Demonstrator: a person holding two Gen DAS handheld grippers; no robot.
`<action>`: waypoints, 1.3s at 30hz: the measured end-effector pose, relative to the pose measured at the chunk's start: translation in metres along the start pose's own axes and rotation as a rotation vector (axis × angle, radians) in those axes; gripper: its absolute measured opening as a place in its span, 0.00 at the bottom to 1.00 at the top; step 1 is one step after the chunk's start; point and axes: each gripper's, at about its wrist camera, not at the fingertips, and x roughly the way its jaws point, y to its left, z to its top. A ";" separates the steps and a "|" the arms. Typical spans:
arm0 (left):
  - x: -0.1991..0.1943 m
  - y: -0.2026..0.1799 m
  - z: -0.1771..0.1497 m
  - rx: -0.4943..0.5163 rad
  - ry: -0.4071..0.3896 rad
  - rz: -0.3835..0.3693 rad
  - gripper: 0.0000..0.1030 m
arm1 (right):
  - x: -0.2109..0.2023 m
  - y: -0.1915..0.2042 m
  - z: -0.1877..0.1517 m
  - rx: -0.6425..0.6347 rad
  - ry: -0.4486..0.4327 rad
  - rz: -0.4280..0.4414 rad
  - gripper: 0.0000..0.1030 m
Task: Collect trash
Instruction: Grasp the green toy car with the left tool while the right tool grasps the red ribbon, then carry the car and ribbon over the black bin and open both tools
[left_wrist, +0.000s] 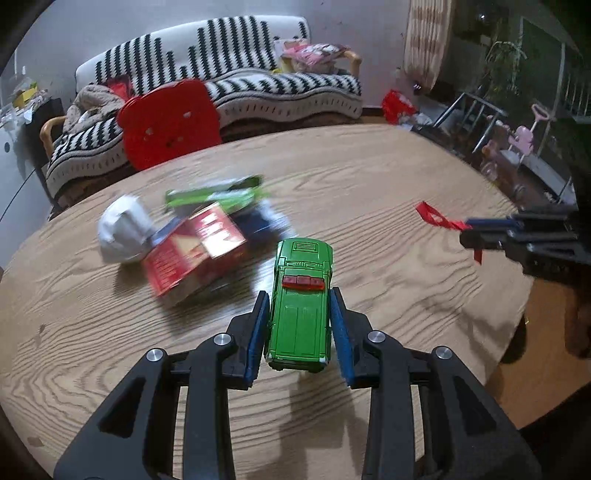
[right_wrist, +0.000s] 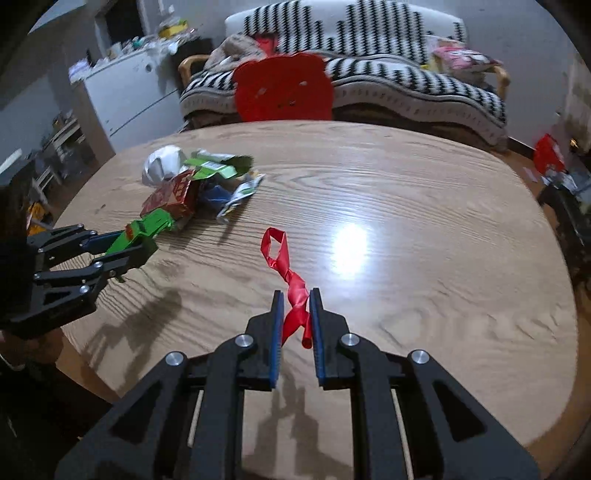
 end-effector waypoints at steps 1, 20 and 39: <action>-0.001 -0.010 0.002 0.004 -0.009 -0.014 0.31 | -0.011 -0.006 -0.006 0.007 -0.007 -0.014 0.14; 0.022 -0.238 -0.001 0.233 -0.013 -0.331 0.31 | -0.145 -0.155 -0.158 0.350 -0.061 -0.285 0.14; 0.059 -0.346 -0.023 0.353 0.074 -0.472 0.31 | -0.157 -0.216 -0.218 0.507 -0.021 -0.291 0.14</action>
